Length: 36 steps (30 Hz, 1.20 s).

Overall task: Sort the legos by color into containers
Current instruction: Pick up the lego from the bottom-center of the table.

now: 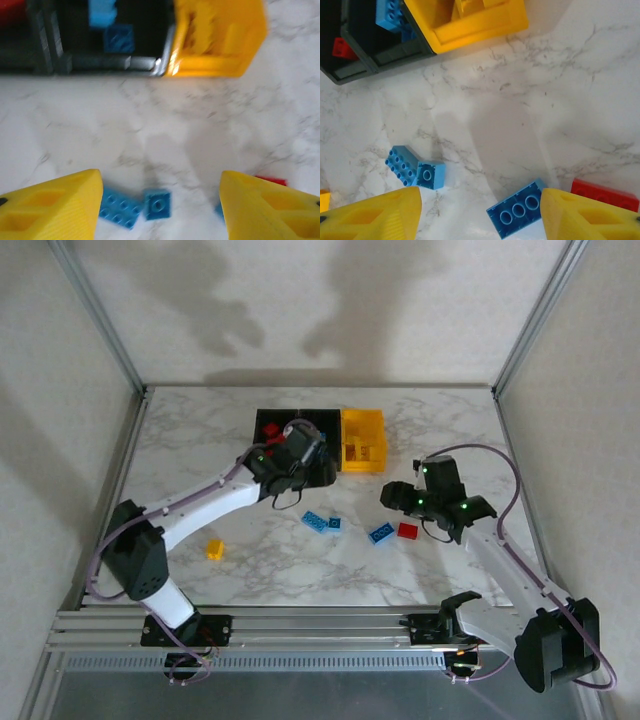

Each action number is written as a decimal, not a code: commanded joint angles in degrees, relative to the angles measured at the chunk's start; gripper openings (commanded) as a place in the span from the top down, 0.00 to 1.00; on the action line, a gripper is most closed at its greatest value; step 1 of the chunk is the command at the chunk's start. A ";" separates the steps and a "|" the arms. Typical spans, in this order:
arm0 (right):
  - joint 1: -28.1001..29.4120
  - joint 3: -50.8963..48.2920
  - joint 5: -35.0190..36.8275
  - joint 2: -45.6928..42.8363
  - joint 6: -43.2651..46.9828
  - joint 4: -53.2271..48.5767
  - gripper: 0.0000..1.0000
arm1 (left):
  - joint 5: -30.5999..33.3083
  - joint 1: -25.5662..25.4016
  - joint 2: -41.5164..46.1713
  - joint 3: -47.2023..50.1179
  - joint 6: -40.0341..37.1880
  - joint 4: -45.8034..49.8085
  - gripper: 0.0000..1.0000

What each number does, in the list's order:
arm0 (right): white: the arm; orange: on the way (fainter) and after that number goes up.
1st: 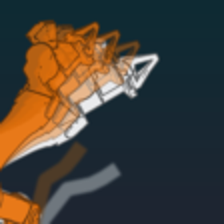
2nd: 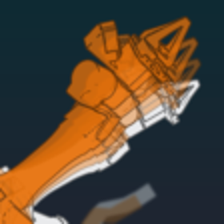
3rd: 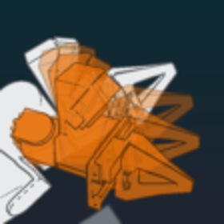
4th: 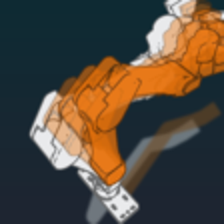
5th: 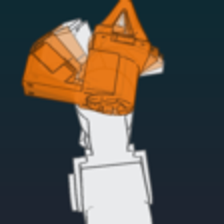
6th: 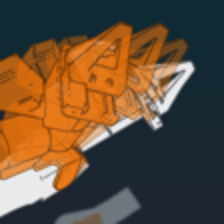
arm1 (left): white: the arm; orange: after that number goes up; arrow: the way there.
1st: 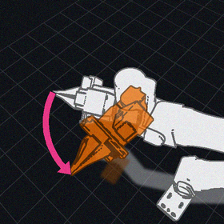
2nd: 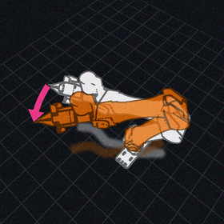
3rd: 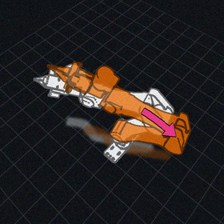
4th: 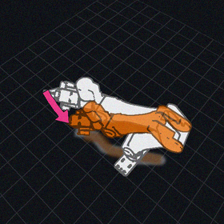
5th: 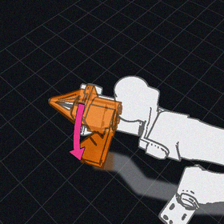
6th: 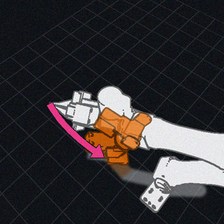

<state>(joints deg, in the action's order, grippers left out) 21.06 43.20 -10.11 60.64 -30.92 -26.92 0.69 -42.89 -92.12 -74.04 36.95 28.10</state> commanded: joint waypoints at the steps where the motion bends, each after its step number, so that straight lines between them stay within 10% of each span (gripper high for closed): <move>1: 1.76 -0.01 2.82 1.45 -5.03 -4.38 0.33 | 3.17 0.09 5.21 7.01 2.81 -1.90 0.36; 27: 9.41 1.20 4.08 24.87 -24.56 -2.09 0.31 | 3.79 0.09 13.59 22.64 6.73 -5.51 0.35; 36: 9.53 4.75 5.55 29.77 -22.72 -0.33 0.56 | 3.88 0.16 13.66 23.59 7.00 -5.95 0.35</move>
<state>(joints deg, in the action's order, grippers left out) 29.93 46.02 -5.61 88.05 -54.68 -33.36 3.51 -42.89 -79.85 -50.72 43.35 22.87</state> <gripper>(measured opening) 0.463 0.649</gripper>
